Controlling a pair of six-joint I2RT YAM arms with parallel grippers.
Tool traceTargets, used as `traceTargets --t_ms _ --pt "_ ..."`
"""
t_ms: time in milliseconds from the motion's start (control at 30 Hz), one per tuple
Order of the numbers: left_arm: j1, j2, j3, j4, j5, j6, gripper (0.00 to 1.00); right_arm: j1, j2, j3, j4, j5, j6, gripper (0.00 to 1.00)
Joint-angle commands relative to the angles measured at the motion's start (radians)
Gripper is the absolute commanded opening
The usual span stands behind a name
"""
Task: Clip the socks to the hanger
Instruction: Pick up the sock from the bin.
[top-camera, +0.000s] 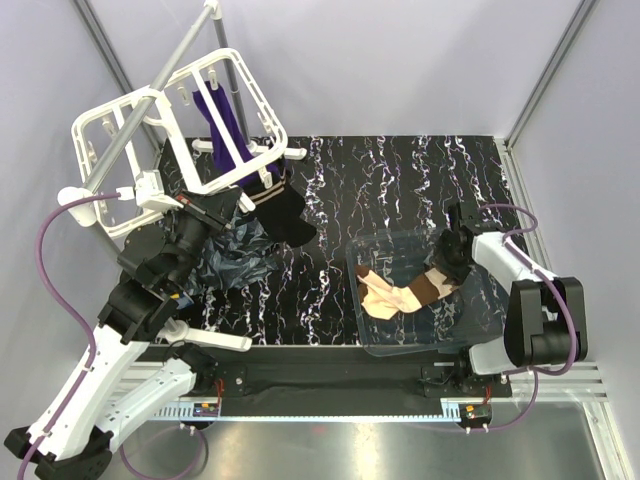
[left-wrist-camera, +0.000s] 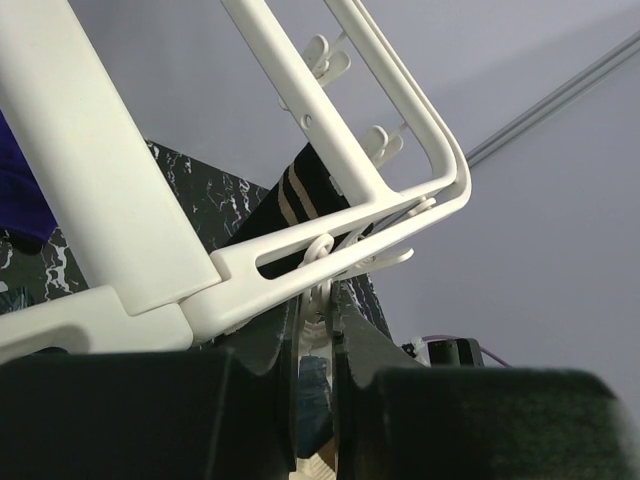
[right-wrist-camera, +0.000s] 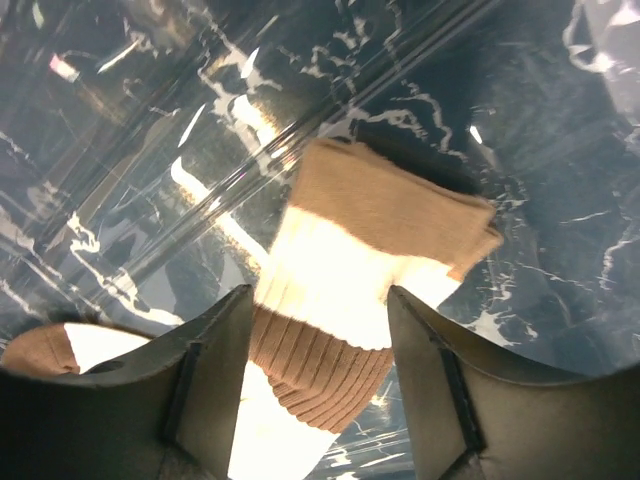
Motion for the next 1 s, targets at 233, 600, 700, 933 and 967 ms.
traceTargets --t_ms 233,600,700,933,967 --pt "-0.008 -0.002 -0.017 0.024 0.105 -0.038 0.00 -0.004 0.038 0.057 -0.012 0.113 0.026 0.47" --pt "-0.010 -0.005 -0.012 0.016 0.105 -0.033 0.00 -0.006 0.075 0.018 0.034 0.085 0.058 0.37" --pt "-0.008 -0.002 -0.014 0.019 0.107 -0.035 0.00 -0.018 0.087 0.012 0.048 0.082 0.061 0.29" --pt "-0.010 0.004 -0.011 0.018 0.111 -0.033 0.00 -0.053 0.116 -0.001 0.083 0.035 0.050 0.22" --pt "-0.010 0.001 -0.012 0.019 0.111 -0.033 0.00 -0.061 0.117 -0.006 0.092 0.021 0.047 0.19"
